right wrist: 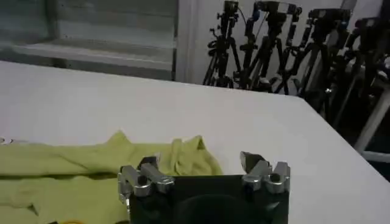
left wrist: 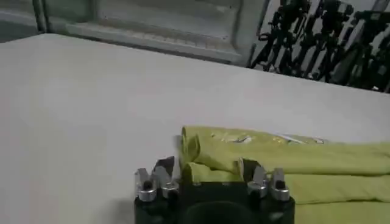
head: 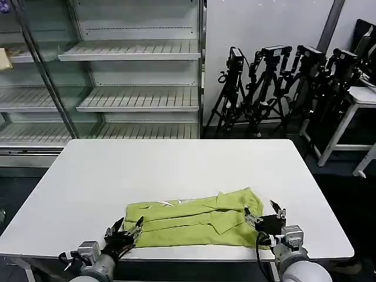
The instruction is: Fold and organize the clothes.
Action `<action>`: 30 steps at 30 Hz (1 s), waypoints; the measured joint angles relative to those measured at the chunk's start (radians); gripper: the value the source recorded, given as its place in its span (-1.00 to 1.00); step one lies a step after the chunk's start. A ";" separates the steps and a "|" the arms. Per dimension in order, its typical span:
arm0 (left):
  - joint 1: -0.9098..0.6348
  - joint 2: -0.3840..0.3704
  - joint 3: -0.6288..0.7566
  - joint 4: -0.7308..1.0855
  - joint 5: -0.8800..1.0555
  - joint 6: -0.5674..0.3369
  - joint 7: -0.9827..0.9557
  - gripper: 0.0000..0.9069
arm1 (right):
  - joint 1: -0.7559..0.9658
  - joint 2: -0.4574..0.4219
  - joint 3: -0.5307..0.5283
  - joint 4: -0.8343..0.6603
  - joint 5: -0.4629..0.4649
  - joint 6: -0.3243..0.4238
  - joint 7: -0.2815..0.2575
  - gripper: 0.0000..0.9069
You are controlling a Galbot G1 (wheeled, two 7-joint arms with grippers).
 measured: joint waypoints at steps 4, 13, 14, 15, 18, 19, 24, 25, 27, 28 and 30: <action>0.000 -0.004 0.000 0.002 -0.007 -0.006 -0.001 -0.87 | -0.003 0.001 0.000 0.006 0.000 0.000 0.003 1.00; 0.015 -0.017 0.007 -0.005 -0.032 -0.014 0.001 -0.87 | -0.011 -0.001 0.013 0.018 0.001 -0.001 0.008 1.00; 0.016 -0.017 0.006 -0.006 -0.036 -0.014 0.001 -0.87 | -0.013 0.000 0.015 0.019 0.001 -0.001 0.009 1.00; 0.017 -0.016 0.006 -0.007 -0.039 -0.015 0.002 -0.87 | -0.015 0.001 0.017 0.021 0.001 -0.001 0.010 1.00; 0.016 -0.011 0.000 -0.008 -0.051 -0.016 0.003 -0.89 | -0.019 0.002 0.022 0.023 0.001 -0.001 0.011 1.00; 0.015 -0.008 -0.004 -0.008 -0.055 -0.016 0.004 -0.89 | -0.020 0.002 0.023 0.023 0.001 -0.001 0.011 1.00; 0.014 0.010 -0.037 -0.002 -0.078 -0.023 0.011 -0.89 | -0.018 -0.004 0.031 0.024 0.007 -0.001 0.013 1.00; 0.016 0.016 -0.048 0.001 -0.084 -0.025 0.015 -0.89 | -0.016 -0.006 0.033 0.024 0.009 -0.001 0.013 1.00; 0.019 0.030 -0.072 0.008 -0.096 -0.028 0.018 -0.89 | -0.013 -0.010 0.036 0.022 0.013 -0.001 0.013 1.00; 0.022 0.037 -0.084 0.011 -0.103 -0.029 0.021 -0.91 | -0.011 -0.011 0.037 0.020 0.014 0.000 0.014 1.00; 0.028 0.053 -0.114 0.020 -0.118 -0.029 0.025 -0.91 | -0.006 -0.014 0.037 0.015 0.019 0.000 0.014 1.00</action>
